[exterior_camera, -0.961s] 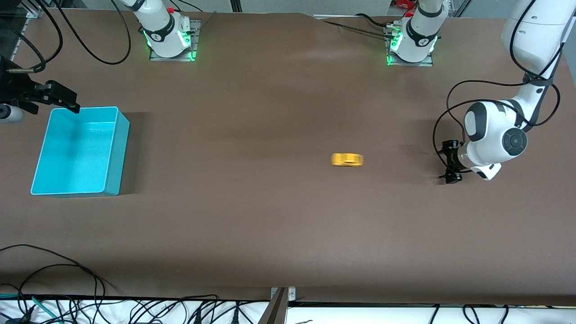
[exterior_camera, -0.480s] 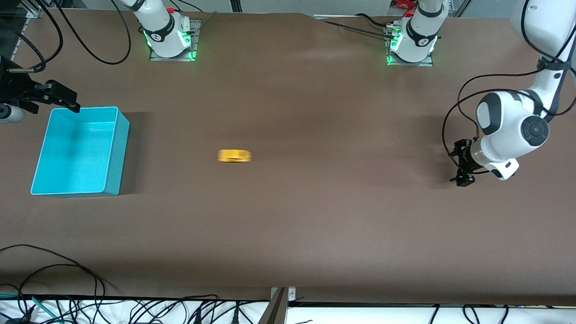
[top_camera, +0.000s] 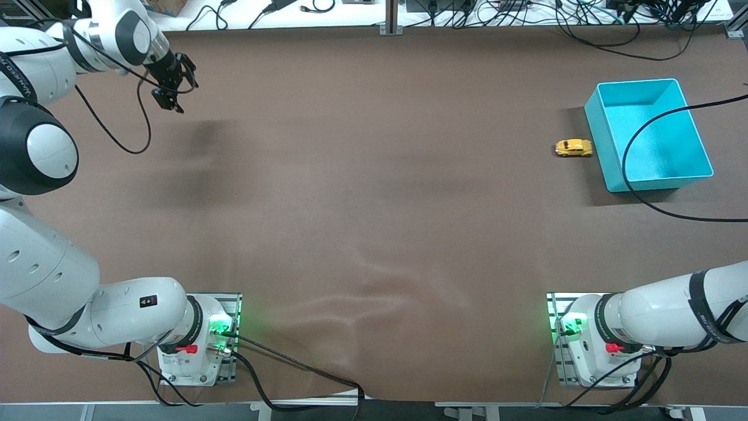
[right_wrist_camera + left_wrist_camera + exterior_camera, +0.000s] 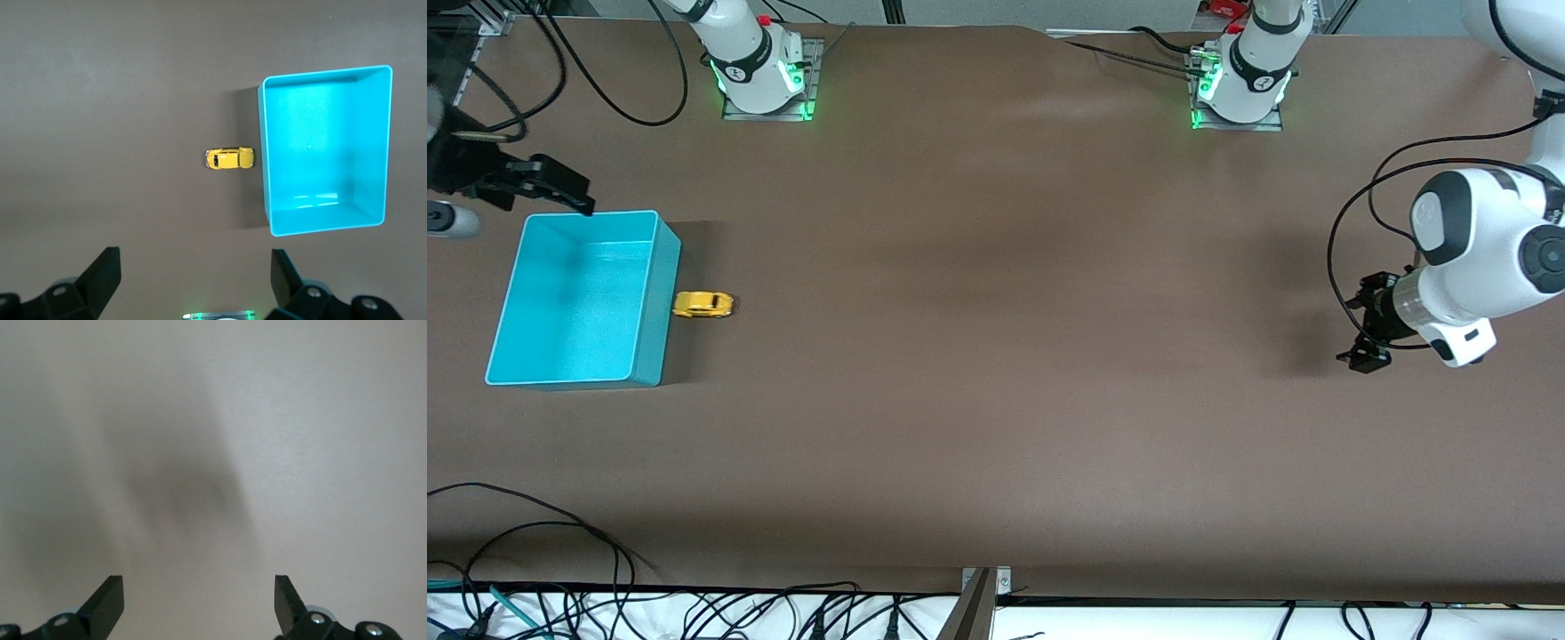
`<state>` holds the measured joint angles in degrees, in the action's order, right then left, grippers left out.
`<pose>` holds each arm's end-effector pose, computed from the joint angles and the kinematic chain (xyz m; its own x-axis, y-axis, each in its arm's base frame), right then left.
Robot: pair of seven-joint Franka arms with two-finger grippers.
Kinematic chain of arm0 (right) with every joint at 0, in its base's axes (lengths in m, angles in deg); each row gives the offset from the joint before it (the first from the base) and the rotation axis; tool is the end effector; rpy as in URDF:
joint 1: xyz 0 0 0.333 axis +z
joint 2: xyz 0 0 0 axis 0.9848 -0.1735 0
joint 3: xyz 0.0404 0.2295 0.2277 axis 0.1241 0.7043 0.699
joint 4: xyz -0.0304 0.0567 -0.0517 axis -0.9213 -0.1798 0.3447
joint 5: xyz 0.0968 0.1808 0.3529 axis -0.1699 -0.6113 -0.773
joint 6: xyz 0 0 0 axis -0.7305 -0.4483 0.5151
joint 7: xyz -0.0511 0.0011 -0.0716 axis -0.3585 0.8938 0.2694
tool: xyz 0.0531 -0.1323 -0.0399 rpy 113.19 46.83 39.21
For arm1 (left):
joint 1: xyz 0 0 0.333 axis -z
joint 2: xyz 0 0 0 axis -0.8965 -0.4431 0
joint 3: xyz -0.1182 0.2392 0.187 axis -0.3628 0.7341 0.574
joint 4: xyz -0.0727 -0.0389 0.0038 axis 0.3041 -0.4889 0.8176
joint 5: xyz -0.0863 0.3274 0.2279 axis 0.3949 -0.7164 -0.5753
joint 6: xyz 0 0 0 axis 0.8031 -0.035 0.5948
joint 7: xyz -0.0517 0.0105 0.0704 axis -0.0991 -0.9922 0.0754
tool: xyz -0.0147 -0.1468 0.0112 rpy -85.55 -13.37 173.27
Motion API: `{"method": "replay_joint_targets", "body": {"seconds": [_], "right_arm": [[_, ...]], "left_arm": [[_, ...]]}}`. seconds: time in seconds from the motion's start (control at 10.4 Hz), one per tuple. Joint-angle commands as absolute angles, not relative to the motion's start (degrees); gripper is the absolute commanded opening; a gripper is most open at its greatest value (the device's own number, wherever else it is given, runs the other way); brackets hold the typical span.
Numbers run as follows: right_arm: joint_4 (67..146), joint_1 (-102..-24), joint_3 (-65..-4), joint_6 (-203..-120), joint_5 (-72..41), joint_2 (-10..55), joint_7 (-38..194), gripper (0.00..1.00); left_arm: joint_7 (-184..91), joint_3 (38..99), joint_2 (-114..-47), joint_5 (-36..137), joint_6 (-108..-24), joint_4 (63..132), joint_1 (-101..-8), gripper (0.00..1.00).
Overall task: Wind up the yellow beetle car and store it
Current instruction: 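Reach the right gripper to the car beside the cyan box while the left gripper withdraws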
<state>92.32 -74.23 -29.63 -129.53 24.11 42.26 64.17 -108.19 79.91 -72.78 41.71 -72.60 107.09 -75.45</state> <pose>0.5724 0.0424 0.5920 0.9942 -0.0748 -0.0777 -0.0701 -0.9956 0.0614 0.6240 0.0552 0.2918 0.2839 0.9572 -0.0560 0.9574 -0.2862 -0.0379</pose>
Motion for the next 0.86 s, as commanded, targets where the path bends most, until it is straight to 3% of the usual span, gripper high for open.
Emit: {"method": "replay_joint_targets", "body": {"seconds": [0.0, 0.38, 0.58, 0.77], "right_arm": [[92.20, -73.77, -27.50, -128.34, 26.82, 42.93, 60.45, 1.00], [93.25, -74.64, -29.70, -127.90, 24.89, 40.22, 54.77, 1.00], [97.36, -75.26, -30.05, -129.12, 24.88, 39.50, 49.14, 1.00], [103.86, -75.35, -33.29, -135.78, 22.44, 39.77, 45.53, 1.00]], "left_arm": [[-102.75, 79.67, -72.12, 40.38, -70.22, 104.08, -75.39, 1.00], [-81.07, 79.93, -71.32, 39.50, -62.05, 95.56, -75.48, 1.00], [-73.58, 78.97, -71.06, 39.68, -60.21, 92.75, -75.48, 1.00], [-62.36, 78.53, -69.40, 40.20, -55.73, 89.94, -75.74, 1.00]]}}
